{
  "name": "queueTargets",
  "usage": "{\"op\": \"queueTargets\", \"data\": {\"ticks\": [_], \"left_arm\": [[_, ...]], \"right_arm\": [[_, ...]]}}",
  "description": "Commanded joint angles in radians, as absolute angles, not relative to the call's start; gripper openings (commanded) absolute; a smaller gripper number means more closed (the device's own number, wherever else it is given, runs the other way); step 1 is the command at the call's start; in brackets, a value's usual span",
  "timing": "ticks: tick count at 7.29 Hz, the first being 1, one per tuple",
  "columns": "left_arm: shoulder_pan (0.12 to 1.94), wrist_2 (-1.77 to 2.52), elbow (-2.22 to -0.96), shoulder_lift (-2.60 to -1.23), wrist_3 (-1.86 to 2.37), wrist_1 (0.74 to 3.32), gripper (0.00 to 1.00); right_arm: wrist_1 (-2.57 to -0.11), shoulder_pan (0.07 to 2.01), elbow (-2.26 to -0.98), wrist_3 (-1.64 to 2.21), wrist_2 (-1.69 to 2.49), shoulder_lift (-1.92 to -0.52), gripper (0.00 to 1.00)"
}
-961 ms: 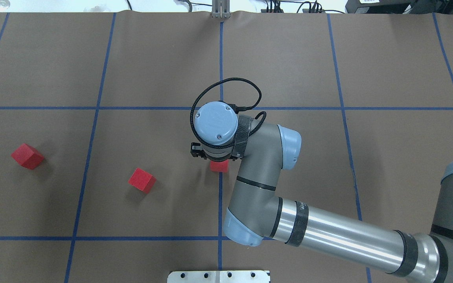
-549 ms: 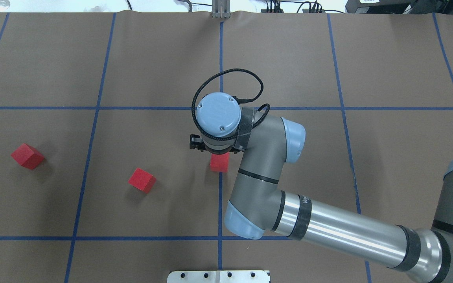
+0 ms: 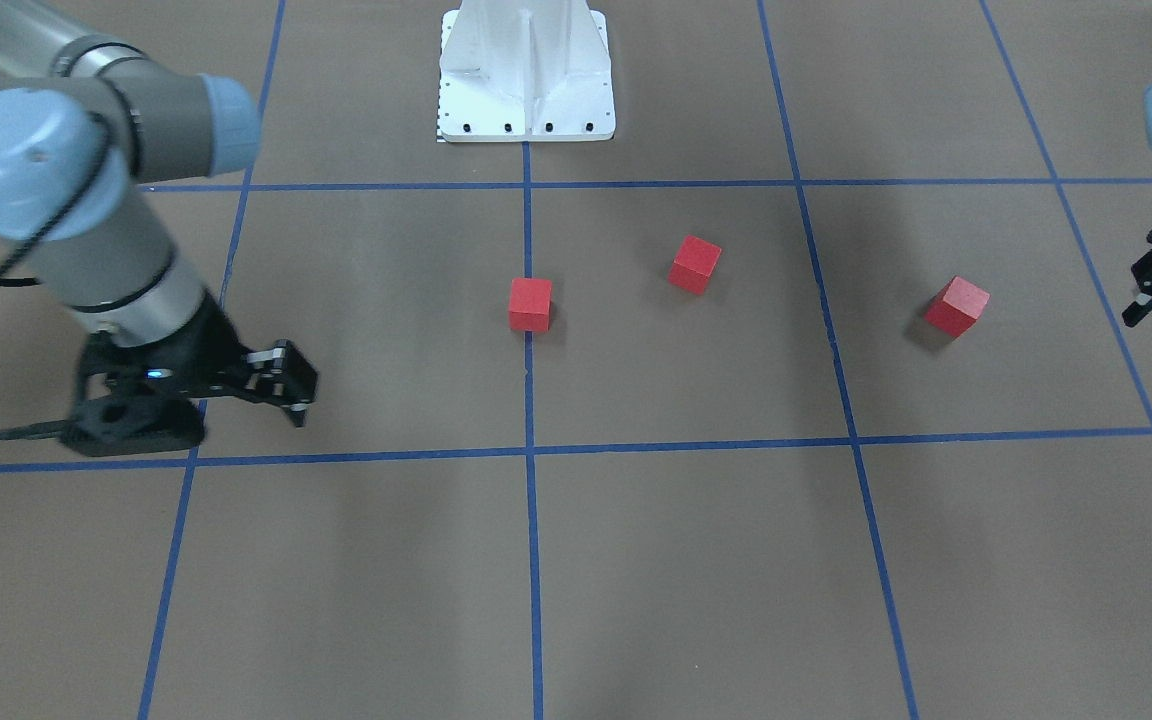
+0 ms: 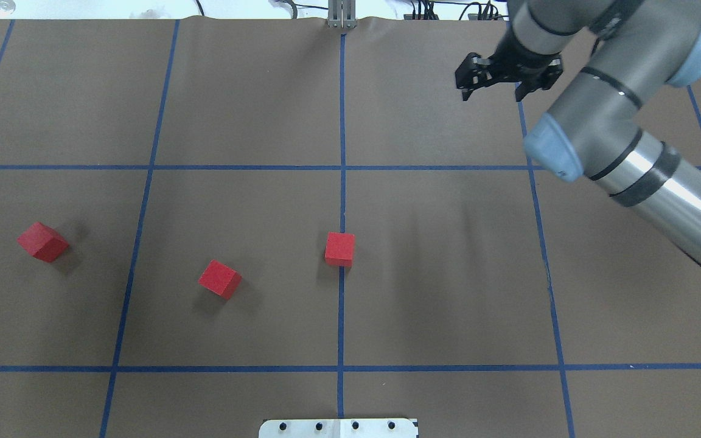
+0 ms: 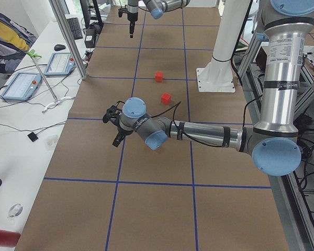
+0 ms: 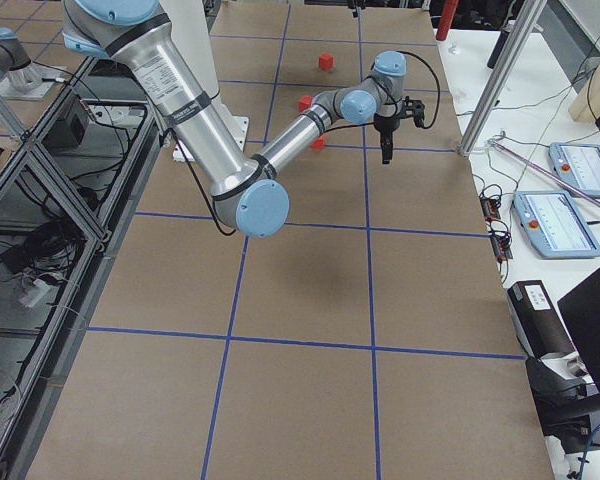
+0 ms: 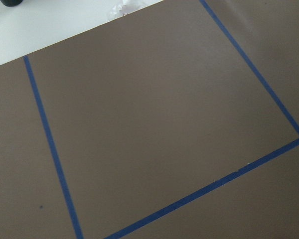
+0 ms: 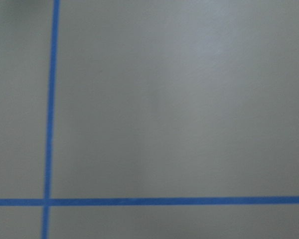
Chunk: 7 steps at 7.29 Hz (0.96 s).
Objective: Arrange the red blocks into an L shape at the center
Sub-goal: 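Open the right gripper and lift it away while the left gripper reaches for a cube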
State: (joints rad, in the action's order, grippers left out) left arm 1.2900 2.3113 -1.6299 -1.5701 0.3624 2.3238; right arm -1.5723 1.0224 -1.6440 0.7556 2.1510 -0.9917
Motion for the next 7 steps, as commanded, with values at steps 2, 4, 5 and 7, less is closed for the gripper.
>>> {"op": "queueTargets", "data": {"ticks": [2, 4, 5, 7], "left_arm": [[1.136, 2.287, -1.628, -1.482, 0.453, 2.480, 1.00], [0.990, 2.130, -1.629, -1.457, 0.449, 2.535, 1.00], [0.964, 2.128, -1.626, -1.441, 0.449, 2.533, 1.00], [0.951, 2.184, -1.631, -1.448, 0.449, 2.464, 1.00]], "right_arm": [[-1.566, 1.230, -1.672, 0.415, 2.229, -1.187, 0.99], [-1.562, 1.264, -1.671, 0.329, 2.235, -1.233, 0.99], [-1.562, 1.264, -1.671, 0.328, 2.233, -1.236, 0.99], [-1.560, 1.264, -1.672, 0.328, 2.226, -1.243, 0.99]]}}
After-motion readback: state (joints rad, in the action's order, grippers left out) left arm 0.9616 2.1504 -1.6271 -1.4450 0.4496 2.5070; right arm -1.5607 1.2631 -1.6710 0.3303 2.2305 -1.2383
